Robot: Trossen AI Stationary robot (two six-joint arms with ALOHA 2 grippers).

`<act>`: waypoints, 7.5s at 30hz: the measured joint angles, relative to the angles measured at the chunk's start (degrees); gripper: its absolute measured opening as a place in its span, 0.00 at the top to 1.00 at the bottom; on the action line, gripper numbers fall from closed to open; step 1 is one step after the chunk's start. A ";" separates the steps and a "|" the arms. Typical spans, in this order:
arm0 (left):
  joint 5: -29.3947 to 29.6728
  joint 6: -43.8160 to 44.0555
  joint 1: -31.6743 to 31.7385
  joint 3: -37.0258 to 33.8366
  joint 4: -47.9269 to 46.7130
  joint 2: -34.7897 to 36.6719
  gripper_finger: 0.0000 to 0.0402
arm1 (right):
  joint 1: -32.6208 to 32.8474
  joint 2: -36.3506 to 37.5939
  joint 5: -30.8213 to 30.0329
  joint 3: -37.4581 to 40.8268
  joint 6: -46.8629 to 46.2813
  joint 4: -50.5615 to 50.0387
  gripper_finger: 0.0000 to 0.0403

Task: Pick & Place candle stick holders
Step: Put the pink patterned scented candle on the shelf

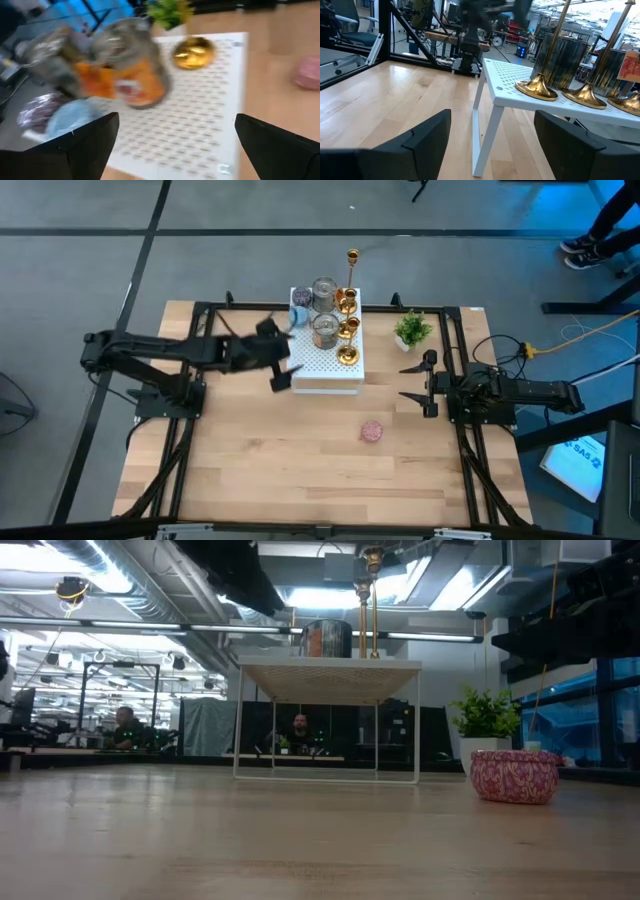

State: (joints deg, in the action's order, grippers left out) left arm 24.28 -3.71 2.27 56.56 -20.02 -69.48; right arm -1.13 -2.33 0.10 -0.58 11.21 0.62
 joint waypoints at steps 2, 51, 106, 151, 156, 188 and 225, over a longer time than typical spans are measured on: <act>0.91 -0.02 -3.43 -1.02 2.85 -0.84 0.01 | 0.01 0.00 0.00 0.00 -0.01 0.00 0.28; -11.55 6.68 -14.14 14.01 45.56 -45.21 0.00 | 0.01 0.00 0.00 0.00 0.01 -0.01 0.28; -14.70 14.01 -10.47 25.09 44.34 -63.64 0.00 | -0.01 0.00 0.00 0.00 0.00 0.00 0.28; -17.96 1.45 -12.07 10.39 26.10 -34.89 0.31 | 0.01 0.00 0.00 0.00 0.00 0.00 0.28; -14.02 2.83 -13.09 2.93 25.67 -24.64 0.39 | 0.00 0.00 0.00 0.00 0.00 0.00 0.28; 4.17 -1.90 -6.35 -7.48 8.16 -1.04 0.68 | 0.01 0.00 0.00 0.00 0.00 0.00 0.28; 7.86 -1.11 9.13 -25.40 11.87 38.41 0.86 | 0.03 0.00 0.26 0.00 -19.45 12.16 0.28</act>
State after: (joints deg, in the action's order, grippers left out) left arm 32.13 -4.82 11.40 31.16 -8.16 -31.07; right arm -1.10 -2.33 0.36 -0.58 -8.24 12.79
